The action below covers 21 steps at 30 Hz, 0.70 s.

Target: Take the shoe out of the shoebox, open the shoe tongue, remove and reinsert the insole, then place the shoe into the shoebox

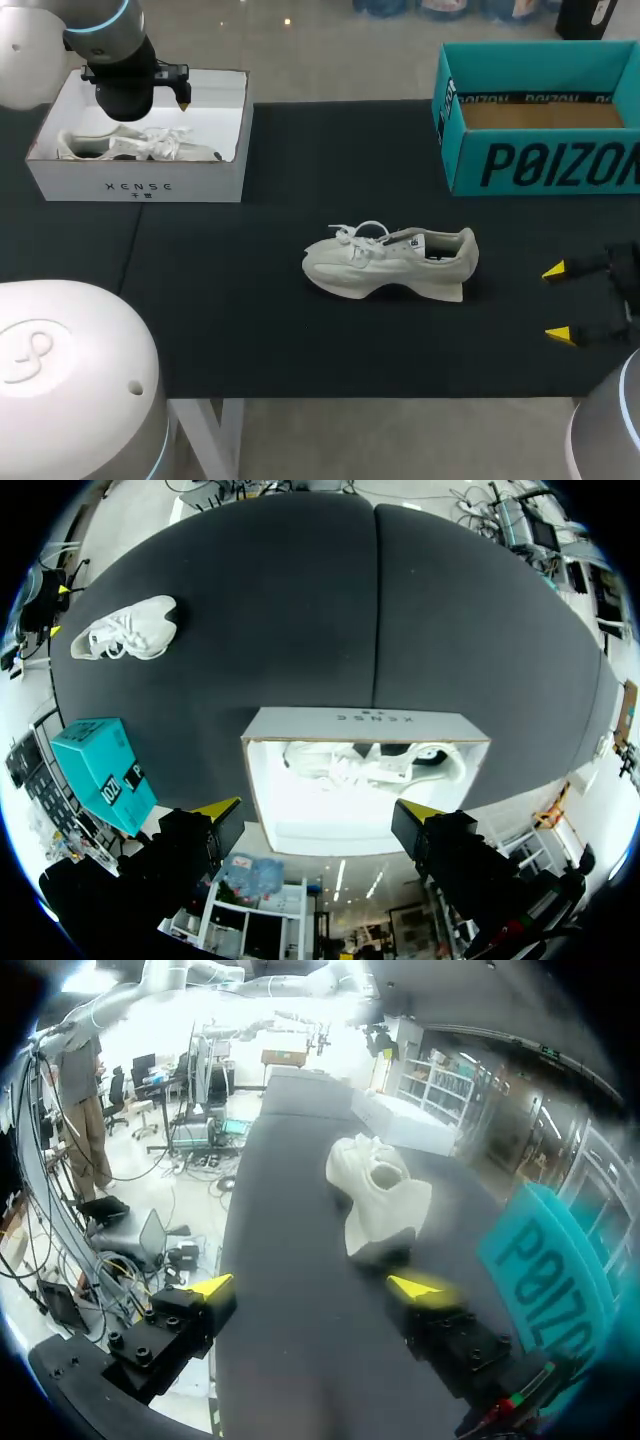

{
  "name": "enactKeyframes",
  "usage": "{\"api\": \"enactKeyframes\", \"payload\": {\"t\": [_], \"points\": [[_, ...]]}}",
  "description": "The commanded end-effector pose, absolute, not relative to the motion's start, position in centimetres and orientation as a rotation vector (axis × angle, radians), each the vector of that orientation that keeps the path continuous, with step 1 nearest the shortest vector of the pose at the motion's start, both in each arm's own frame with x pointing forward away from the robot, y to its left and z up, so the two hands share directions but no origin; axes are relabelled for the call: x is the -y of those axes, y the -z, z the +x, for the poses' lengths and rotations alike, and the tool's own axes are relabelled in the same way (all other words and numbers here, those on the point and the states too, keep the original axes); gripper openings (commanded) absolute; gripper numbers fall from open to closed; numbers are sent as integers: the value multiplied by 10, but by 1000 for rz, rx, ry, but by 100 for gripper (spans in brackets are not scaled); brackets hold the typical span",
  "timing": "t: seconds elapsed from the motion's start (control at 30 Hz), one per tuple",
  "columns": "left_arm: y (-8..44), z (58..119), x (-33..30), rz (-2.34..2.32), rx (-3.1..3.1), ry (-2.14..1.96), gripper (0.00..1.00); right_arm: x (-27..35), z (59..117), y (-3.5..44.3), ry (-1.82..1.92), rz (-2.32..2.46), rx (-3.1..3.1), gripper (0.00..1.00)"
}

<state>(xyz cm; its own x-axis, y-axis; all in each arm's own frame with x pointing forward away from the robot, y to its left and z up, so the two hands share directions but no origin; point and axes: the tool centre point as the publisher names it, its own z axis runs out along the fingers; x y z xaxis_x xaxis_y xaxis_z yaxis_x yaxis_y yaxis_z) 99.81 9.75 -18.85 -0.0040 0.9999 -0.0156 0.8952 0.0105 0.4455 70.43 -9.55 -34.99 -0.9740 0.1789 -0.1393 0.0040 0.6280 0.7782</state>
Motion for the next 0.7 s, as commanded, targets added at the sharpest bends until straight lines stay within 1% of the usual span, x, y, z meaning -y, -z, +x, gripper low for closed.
{"api": "enactKeyframes", "payload": {"t": [0.03, 0.43, 0.7], "points": [[188, 998, -98, 1952, -1965, -448, 100, 96, 709, 359, -1358, 132, -2592, 100], [188, 998, -98, 1952, -1965, -448, 100, 92, 737, 365, -1517, 37, -2638, 100], [188, 998, -98, 1952, -1965, -448, 100, 91, 749, 379, -1624, -26, -2621, 100]]}}
